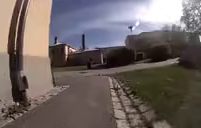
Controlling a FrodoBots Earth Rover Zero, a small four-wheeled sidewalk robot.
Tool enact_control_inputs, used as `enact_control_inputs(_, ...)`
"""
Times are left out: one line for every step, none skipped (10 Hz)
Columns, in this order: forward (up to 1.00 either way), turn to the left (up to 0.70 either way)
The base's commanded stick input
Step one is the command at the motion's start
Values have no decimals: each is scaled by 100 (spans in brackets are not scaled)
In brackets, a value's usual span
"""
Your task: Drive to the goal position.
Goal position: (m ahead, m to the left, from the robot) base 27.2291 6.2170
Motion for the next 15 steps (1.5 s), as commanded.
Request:
enact_control_inputs(70,0)
enact_control_inputs(70,0)
enact_control_inputs(70,0)
enact_control_inputs(70,0)
enact_control_inputs(70,0)
enact_control_inputs(70,0)
enact_control_inputs(70,0)
enact_control_inputs(70,0)
enact_control_inputs(70,1)
enact_control_inputs(70,26)
enact_control_inputs(70,32)
enact_control_inputs(70,35)
enact_control_inputs(70,4)
enact_control_inputs(70,0)
enact_control_inputs(70,0)
